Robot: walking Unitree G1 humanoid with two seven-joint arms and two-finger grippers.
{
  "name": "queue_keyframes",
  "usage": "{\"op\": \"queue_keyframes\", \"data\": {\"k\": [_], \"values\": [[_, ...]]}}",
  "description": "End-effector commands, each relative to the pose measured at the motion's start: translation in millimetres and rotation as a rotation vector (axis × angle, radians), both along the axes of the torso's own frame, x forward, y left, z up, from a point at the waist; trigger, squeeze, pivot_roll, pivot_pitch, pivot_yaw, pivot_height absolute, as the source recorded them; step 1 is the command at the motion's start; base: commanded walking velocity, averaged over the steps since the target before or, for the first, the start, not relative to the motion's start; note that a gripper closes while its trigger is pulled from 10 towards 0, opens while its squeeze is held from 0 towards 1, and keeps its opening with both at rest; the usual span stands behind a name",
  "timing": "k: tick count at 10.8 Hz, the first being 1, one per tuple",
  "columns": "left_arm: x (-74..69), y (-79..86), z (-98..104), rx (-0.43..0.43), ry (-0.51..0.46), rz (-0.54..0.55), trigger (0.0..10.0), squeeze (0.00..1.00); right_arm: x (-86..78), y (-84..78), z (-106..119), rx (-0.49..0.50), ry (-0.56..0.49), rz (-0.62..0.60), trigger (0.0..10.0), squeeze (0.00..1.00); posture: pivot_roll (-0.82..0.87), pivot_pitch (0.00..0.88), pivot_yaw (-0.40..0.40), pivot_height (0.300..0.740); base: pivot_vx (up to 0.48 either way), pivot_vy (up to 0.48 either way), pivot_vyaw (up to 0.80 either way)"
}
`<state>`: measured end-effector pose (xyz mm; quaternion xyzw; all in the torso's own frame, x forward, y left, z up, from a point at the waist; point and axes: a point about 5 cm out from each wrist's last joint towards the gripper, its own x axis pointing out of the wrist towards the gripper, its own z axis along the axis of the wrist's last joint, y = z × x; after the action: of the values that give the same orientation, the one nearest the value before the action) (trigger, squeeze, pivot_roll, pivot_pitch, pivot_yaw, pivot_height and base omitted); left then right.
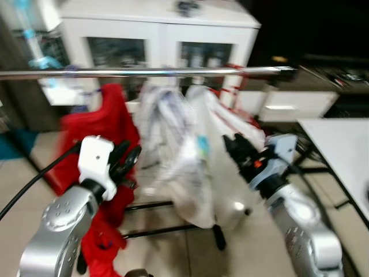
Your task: Hang hanger
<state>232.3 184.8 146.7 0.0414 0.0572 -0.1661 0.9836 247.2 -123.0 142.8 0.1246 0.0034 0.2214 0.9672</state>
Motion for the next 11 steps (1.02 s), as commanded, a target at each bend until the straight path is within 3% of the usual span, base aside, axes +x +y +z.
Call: {"op": "queue_keyframes", "data": {"k": [1,3,11], "values": [[-1.8,0.5,3.8,0.021,-0.014,-0.007,10.0,0.00,-1.7,-5.2,0.4,-0.049,-0.004,-0.036,10.0,0.00,-0.02,0.000,-0.071,0.740,0.000,0.345,0.00],[0.7,4.4,6.2,0.028,-0.025,0.018,10.0,0.00,-0.8,-3.6,-1.7,-0.012,0.040,-0.048,10.0,0.00,-0.02,0.000,-0.081,0.740,0.000,0.343,0.00],[7.3,0.2,11.9,0.050,-0.046,0.005,10.0,0.00,5.8,-2.4,3.1,-0.014,0.022,-0.010,10.0,0.00,0.00,0.000,-0.070,0.740,0.000,0.302,0.00]]}}
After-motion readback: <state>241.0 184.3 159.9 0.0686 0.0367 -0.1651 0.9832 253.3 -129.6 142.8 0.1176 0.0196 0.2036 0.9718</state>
